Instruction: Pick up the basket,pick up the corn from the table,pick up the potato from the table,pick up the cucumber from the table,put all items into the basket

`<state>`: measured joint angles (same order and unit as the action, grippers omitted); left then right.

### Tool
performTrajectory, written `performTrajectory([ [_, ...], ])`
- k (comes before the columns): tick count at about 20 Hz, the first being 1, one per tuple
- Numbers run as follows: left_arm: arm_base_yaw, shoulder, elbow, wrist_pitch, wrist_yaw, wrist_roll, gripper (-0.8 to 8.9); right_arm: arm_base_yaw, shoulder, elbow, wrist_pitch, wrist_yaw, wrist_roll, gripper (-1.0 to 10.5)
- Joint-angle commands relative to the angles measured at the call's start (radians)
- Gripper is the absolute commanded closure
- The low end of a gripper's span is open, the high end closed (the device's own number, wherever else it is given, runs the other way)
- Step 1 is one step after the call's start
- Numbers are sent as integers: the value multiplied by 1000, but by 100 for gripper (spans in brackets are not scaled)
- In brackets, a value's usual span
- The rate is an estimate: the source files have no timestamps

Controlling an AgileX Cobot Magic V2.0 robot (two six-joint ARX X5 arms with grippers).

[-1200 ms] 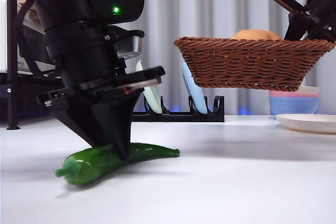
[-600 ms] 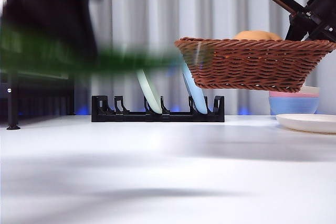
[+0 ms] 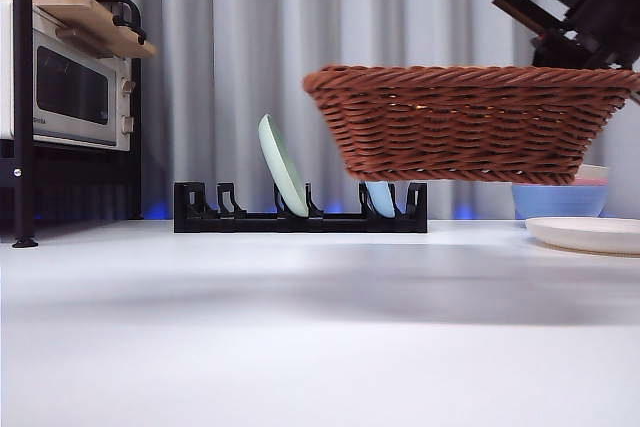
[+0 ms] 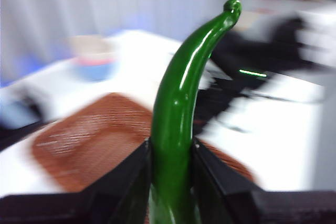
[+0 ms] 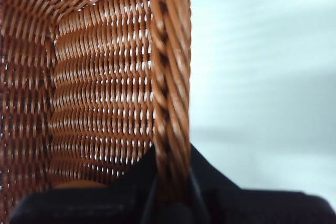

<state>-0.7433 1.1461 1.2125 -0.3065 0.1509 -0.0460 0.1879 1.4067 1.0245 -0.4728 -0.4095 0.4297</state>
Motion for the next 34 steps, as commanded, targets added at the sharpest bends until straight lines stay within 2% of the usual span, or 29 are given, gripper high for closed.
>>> performTrajectory([
  [1, 1, 45, -6, 6, -232, -82, 822, 45, -7, 11, 11, -11, -5, 963],
  [2, 6, 68, -6, 6, -259, -83, 822, 70, -7, 11, 11, -11, -5, 963],
  [8, 4, 227, -6, -58, -250, -114, 822, 208, -7, 11, 18, -6, -5, 963],
  [13, 4, 310, -6, -151, -246, -119, 805, 262, -7, 11, 23, 0, -5, 963],
  [14, 4, 311, -6, -164, -247, -120, 758, 265, -7, 11, 24, 3, -5, 963],
  [15, 4, 311, -6, -169, -247, -120, 587, 267, -7, 11, 24, 20, -4, 963],
  [16, 4, 311, -6, -168, -247, -121, 356, 267, -7, 11, 24, 29, -5, 963],
  [17, 4, 311, -6, -169, -248, -133, 208, 267, -7, 11, 24, 38, -5, 963],
  [22, 3, 301, 14, -192, -244, -147, 189, 267, -7, 11, 31, 64, -5, 963],
  [27, 3, 220, 145, -284, -248, -144, 190, 266, 7, 11, 105, 193, -10, 963],
  [31, 3, 192, 283, -323, -248, -136, 190, 265, 80, 11, 200, 232, 86, 963],
  [34, 3, 192, 358, -352, -248, -133, 190, 266, 171, 11, 212, 231, 112, 963],
])
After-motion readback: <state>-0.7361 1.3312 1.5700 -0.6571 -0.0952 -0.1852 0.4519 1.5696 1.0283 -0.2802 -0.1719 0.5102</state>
